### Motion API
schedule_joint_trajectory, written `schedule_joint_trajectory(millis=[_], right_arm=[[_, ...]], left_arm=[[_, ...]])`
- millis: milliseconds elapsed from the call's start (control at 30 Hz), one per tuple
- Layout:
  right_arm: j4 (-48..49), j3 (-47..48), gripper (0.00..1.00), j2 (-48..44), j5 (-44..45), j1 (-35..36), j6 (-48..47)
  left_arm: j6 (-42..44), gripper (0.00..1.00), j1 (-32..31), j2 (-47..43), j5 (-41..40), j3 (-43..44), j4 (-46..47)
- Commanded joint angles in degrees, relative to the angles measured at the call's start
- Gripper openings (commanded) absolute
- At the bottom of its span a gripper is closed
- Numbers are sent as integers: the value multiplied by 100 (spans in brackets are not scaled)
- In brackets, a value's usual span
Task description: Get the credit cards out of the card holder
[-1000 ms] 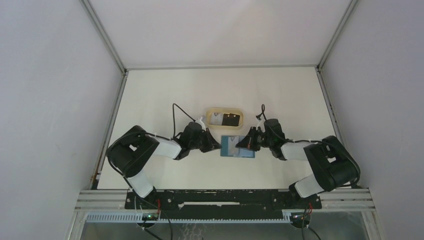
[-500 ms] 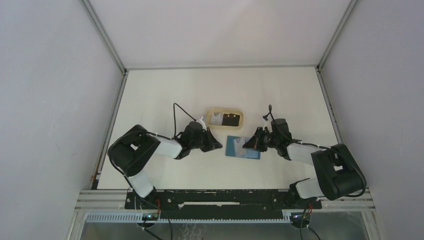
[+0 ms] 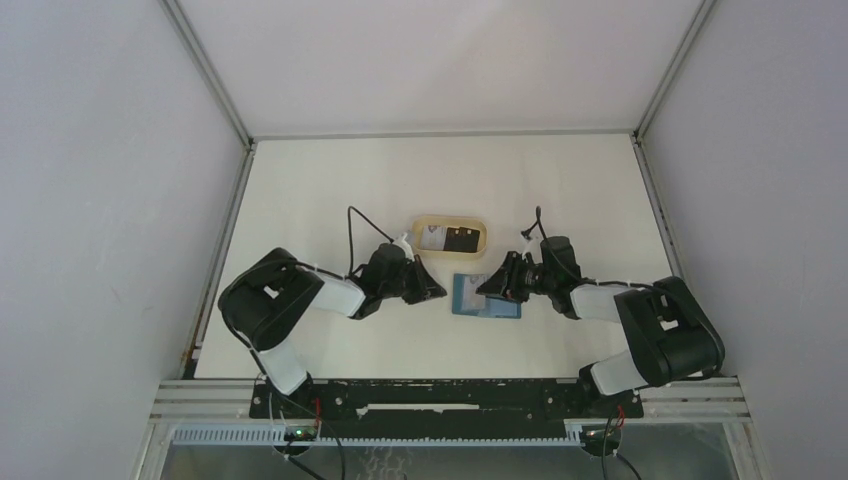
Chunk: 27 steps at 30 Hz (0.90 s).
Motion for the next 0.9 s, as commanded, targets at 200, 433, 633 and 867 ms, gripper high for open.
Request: schedule_joint_trajectory(millis=[200,433,633,867], right_arm=[[1216,50,42,741,-111,205,420],[1938,90,43,1384,-171,372,751],[2079,142,43,1513,-148,504,847],[2103,162,43,1439,-195,499,901]], left_arm=[[-670,4,61,558,646,-453,1351],[-1367,40,68,1040,996,-619,2822],[-1444,31,66,1116,1022,-613,2959],[-1504,0,66,1166,988,-654,3011]])
